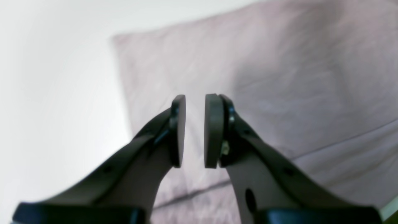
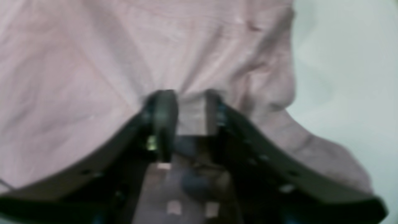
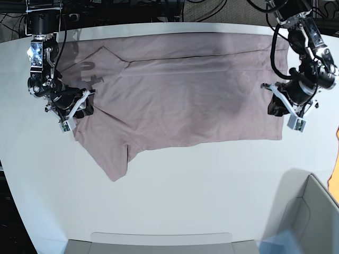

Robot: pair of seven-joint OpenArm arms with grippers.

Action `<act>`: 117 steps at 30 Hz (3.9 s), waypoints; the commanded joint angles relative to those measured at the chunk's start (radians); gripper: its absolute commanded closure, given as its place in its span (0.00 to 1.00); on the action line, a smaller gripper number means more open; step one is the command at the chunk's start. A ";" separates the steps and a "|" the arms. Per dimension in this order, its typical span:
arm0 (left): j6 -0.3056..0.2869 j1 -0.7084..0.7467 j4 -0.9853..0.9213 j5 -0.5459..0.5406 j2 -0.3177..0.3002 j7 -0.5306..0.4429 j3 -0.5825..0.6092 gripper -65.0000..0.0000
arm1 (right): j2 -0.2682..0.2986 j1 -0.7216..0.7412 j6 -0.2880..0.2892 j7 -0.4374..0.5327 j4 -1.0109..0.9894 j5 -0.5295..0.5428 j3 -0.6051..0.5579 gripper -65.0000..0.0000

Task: Fold the T-shirt properly
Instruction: 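Move both grippers down the shirt toward the hem corners, then grasp the hem corners with both grippers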

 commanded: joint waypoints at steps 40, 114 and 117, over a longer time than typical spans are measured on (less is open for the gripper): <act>0.067 -0.139 -0.219 -0.003 0.039 -0.059 0.048 0.73 | 0.045 0.420 0.005 -0.136 -0.073 0.029 0.002 0.63; 0.196 -0.454 -0.960 -0.002 -0.240 -0.520 0.308 0.73 | -0.053 0.615 0.003 0.123 -0.735 0.029 -0.371 0.63; 0.196 -0.454 -0.974 -0.002 -0.237 -0.520 0.308 0.73 | -0.055 0.615 0.003 0.123 -0.735 0.029 -0.371 0.63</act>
